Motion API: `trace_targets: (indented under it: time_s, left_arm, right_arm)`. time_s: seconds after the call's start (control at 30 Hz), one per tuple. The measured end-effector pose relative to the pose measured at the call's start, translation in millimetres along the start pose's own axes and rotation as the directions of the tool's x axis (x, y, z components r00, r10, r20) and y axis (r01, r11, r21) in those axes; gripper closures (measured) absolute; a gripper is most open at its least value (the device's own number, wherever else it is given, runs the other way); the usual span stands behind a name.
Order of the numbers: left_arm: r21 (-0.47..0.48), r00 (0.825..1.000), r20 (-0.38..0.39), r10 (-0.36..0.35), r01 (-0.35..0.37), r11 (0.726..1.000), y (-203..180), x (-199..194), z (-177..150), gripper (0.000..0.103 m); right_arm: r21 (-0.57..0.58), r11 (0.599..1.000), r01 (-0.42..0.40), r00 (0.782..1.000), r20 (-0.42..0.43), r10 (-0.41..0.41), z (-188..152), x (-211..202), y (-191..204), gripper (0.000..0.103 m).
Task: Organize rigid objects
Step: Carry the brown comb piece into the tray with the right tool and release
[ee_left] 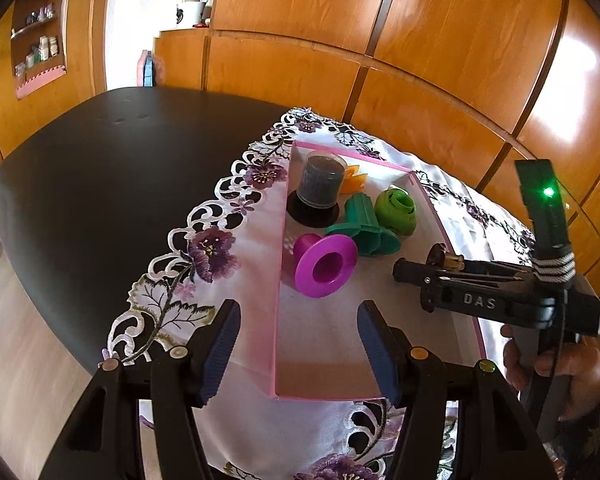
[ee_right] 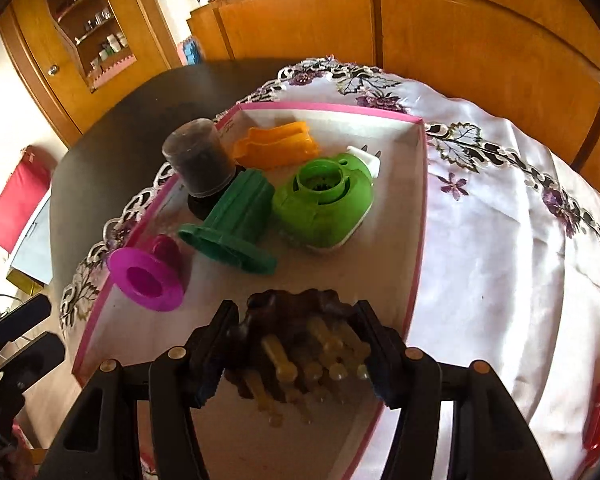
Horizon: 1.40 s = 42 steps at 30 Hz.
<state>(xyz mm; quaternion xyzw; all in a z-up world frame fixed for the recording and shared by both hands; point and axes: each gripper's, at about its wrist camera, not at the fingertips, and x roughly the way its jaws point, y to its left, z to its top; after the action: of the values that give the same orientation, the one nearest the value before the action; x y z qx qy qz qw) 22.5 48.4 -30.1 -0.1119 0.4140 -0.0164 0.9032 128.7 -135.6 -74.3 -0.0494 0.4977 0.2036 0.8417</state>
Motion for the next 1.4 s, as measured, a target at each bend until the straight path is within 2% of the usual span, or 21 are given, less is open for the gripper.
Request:
trace_targets:
  time_s: [0.27, 0.33, 0.37, 0.43, 0.53, 0.63, 0.83, 1.1, 1.17, 1.23, 1.4]
  left_arm:
    - [0.003, 1.0, 0.007, 0.002, -0.002, 1.0, -0.2, -3.5, -1.1, 0.042]
    - [0.005, 1.0, 0.007, 0.002, -0.002, 1.0, 0.0, -4.5, -1.6, 0.042]
    - [0.004, 1.0, 0.005, 0.002, -0.002, 1.0, 0.0, -4.1, -1.8, 0.042]
    - [0.004, 1.0, 0.0, 0.002, -0.002, 1.0, -0.8, -2.8, -1.7, 0.042]
    - [0.012, 1.0, -0.002, 0.001, -0.001, 1.0, -3.5, -2.5, -2.7, 0.042]
    - [0.02, 1.0, -0.007, 0.003, -0.003, 1.0, -6.3, -2.2, -4.1, 0.042]
    - [0.03, 1.0, 0.004, 0.013, -0.013, 0.999, -7.5, -4.9, -4.1, 0.042]
    - [0.033, 1.0, 0.013, 0.028, -0.028, 0.999, -8.7, -7.4, -4.4, 0.041]
    - [0.037, 0.999, 0.023, 0.033, -0.034, 0.999, -9.9, -10.5, -4.6, 0.041]
    - [0.04, 0.999, 0.028, 0.037, -0.039, 0.998, -10.8, -12.5, -5.1, 0.041]
    - [0.055, 0.998, 0.047, 0.043, -0.046, 0.997, -15.2, -18.0, -6.0, 0.038]
  right_arm:
    - [0.001, 1.0, 0.023, 0.997, 0.07, -0.023, -19.8, -32.8, 5.6, 0.042]
    - [0.001, 1.0, 0.001, 0.995, 0.1, -0.001, -27.3, -44.9, 7.6, 0.043]
    - [-0.002, 1.0, -0.026, 0.994, 0.106, 0.026, -31.4, -49.5, 9.0, 0.045]
    - [-0.022, 0.998, -0.051, 0.994, 0.091, 0.053, -33.0, -48.6, 13.9, 0.066]
    - [-0.051, 0.998, -0.045, 0.996, 0.075, 0.049, -32.2, -40.3, 21.1, 0.067]
    - [-0.035, 0.999, -0.021, 0.999, 0.038, 0.023, -20.5, -21.7, 18.8, 0.073]
    - [-0.023, 1.0, -0.002, 0.998, 0.063, 0.004, -7.5, -14.7, 17.8, 0.074]
    - [-0.042, 0.999, 0.013, 0.997, 0.075, -0.01, -20.3, -26.1, 25.1, 0.071]
    - [-0.041, 0.999, 0.023, 0.996, 0.089, -0.019, -23.0, -30.5, 26.0, 0.071]
    - [-0.03, 0.999, 0.03, 0.994, 0.103, -0.027, -25.8, -36.1, 25.1, 0.065]
    - [0.006, 0.999, 0.042, 0.988, 0.151, -0.043, -33.6, -53.9, 21.9, 0.064]
